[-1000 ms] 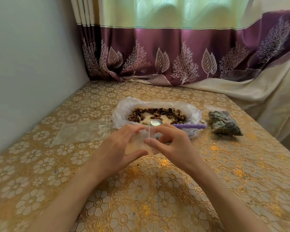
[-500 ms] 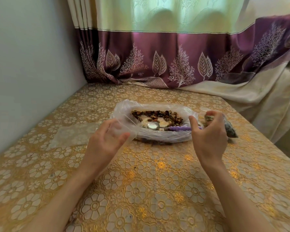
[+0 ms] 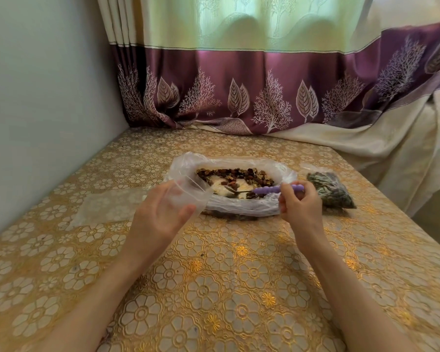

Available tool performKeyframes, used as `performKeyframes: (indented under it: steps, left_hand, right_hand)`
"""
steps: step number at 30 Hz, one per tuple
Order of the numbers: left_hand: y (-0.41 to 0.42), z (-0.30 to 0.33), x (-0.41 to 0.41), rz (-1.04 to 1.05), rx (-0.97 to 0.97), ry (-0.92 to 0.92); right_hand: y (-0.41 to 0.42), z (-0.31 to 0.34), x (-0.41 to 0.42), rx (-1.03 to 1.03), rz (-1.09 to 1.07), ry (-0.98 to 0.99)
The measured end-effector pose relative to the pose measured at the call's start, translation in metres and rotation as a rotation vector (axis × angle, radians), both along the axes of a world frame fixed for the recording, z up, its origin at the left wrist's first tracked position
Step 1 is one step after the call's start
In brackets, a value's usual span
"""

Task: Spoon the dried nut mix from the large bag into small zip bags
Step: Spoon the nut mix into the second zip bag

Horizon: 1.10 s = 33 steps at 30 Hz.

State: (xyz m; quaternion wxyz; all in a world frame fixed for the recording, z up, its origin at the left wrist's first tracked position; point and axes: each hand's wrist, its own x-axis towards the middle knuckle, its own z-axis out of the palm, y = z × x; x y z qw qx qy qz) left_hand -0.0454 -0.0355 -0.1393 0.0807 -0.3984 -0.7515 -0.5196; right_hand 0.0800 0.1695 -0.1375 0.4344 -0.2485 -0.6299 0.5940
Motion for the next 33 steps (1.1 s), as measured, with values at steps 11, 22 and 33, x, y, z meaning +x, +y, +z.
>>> performKeyframes:
  steps: [11, 22, 33]
  left_hand:
    - [0.000, 0.000, 0.002, -0.021, -0.027, 0.009]
    - [0.000, -0.001, 0.003, -0.039, -0.087, 0.009]
    - [0.001, -0.009, -0.006, -0.012, -0.180, 0.051]
  right_hand:
    - [0.004, 0.003, 0.005, 0.370, -0.349, -0.037]
    - [0.002, -0.004, 0.000, 0.397, -0.346, -0.059]
    - [0.008, -0.008, -0.001, 0.077, -0.333, 0.019]
